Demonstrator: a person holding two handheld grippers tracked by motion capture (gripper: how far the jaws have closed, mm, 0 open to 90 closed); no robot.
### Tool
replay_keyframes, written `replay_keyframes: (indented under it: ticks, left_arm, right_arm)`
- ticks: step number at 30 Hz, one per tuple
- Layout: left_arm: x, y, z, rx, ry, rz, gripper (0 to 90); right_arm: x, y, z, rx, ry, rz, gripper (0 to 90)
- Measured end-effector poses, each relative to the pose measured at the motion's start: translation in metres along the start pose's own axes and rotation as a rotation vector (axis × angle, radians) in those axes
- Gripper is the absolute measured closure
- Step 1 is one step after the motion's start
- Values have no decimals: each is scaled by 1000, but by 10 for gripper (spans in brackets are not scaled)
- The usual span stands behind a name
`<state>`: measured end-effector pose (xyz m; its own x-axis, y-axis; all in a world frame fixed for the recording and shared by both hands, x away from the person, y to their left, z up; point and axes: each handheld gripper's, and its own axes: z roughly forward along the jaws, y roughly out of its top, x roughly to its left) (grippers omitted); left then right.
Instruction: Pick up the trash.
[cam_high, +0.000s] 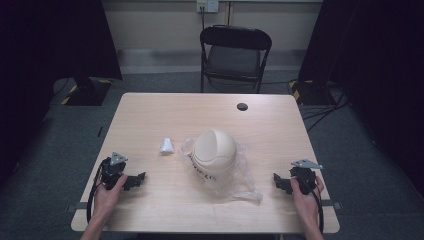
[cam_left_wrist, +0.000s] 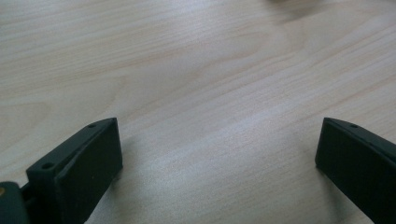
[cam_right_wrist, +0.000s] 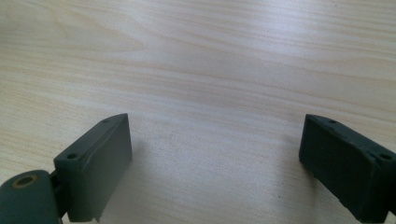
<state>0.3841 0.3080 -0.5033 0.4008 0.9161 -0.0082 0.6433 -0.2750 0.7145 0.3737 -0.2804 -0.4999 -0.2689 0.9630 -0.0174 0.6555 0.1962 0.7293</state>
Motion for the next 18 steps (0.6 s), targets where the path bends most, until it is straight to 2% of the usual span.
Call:
replay_keyframes:
  ticks: [3, 6, 7, 8, 9, 10, 12, 13, 14, 15, 17, 18]
  left_arm:
    - [0, 0, 0, -5, 0, -7, 1]
    - [1, 0, -2, 3, 5, 13, 20]
    - [0, 0, -4, 5, 1, 7, 46]
    - [-1, 0, -7, -7, 3, -4, 150]
    - [-1, 0, -7, -7, 3, -4, 182]
    - [-2, 0, -7, 1, 2, 9, 174]
    - [-3, 0, -8, 3, 1, 10, 166]
    - [-4, 1, -10, -14, -57, -3, 175]
    - [-4, 1, -10, -14, -57, -3, 175]
    - [-5, 1, -12, -32, -86, -10, 175]
    - [-7, 2, -14, -43, -102, -19, 174]
    - [-10, 4, -16, -49, -124, -24, 175]
  right_arm:
    - [0, 0, 0, 0, 0, 0, 86]
    - [-1, 0, 0, 0, 4, -3, 84]
    - [-1, 0, 1, 0, 6, -6, 83]
    - [-1, 0, 0, 2, 6, -6, 83]
    - [-1, 0, 0, 2, 6, -6, 83]
    - [-1, 0, 0, 2, 6, -6, 83]
    - [-1, 0, 0, 2, 6, -6, 83]
    - [-1, 0, 0, 1, 6, -6, 83]
    - [-1, 0, 0, 1, 6, -6, 83]
    - [-1, 0, 1, 1, 6, -6, 83]
    - [-1, 0, 0, 2, 6, -6, 83]
    - [-1, 0, 0, 2, 6, -6, 83]
